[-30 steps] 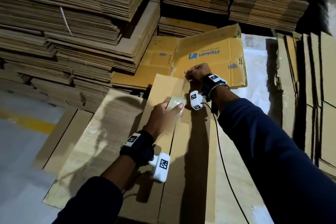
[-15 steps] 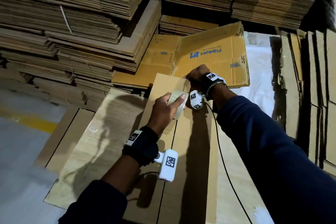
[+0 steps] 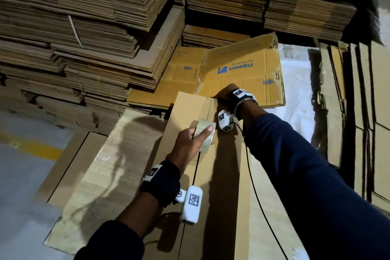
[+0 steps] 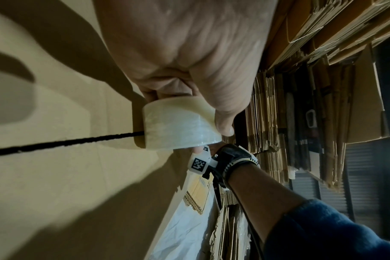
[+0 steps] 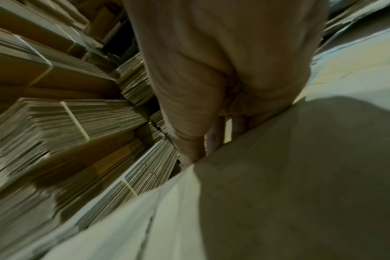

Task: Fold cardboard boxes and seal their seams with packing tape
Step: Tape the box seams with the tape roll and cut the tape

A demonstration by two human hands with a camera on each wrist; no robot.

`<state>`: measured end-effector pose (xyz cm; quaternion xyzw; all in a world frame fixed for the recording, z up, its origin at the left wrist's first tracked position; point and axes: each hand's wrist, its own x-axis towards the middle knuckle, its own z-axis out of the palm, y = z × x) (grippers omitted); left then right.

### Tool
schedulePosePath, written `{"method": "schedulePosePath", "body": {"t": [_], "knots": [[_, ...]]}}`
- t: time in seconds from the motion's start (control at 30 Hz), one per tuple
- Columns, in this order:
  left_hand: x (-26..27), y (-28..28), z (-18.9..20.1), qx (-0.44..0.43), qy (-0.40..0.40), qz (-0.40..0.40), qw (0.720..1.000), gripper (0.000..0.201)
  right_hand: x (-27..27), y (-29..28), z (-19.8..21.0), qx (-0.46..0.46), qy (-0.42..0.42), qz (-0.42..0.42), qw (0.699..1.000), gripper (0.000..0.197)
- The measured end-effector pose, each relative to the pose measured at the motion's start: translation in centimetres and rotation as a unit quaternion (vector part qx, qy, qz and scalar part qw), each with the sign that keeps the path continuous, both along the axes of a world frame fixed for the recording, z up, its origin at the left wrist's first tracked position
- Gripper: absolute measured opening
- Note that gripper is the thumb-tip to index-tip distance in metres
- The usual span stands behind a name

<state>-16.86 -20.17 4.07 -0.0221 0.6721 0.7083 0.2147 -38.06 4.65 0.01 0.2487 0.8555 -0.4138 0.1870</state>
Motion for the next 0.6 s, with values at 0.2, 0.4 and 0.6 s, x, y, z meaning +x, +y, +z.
{"method": "schedulePosePath", "body": {"t": [0.2,0.4,0.6], "knots": [[-0.3,-0.2,-0.2,0.017,0.0,-0.009,1.0,0.036,0.7,-2.6,0.2,0.131,0.053,0.059,0.988,0.018],[-0.2,-0.3,-0.2,0.03,0.003,-0.023,0.999,0.038,3.4,-2.5,-0.4,-0.023,0.164,0.054,0.985,0.028],[0.0,-0.1,-0.8,0.028,0.015,-0.01,0.999,0.041,5.4,-3.3,1.0,0.041,0.081,0.208,0.974,0.035]]}}
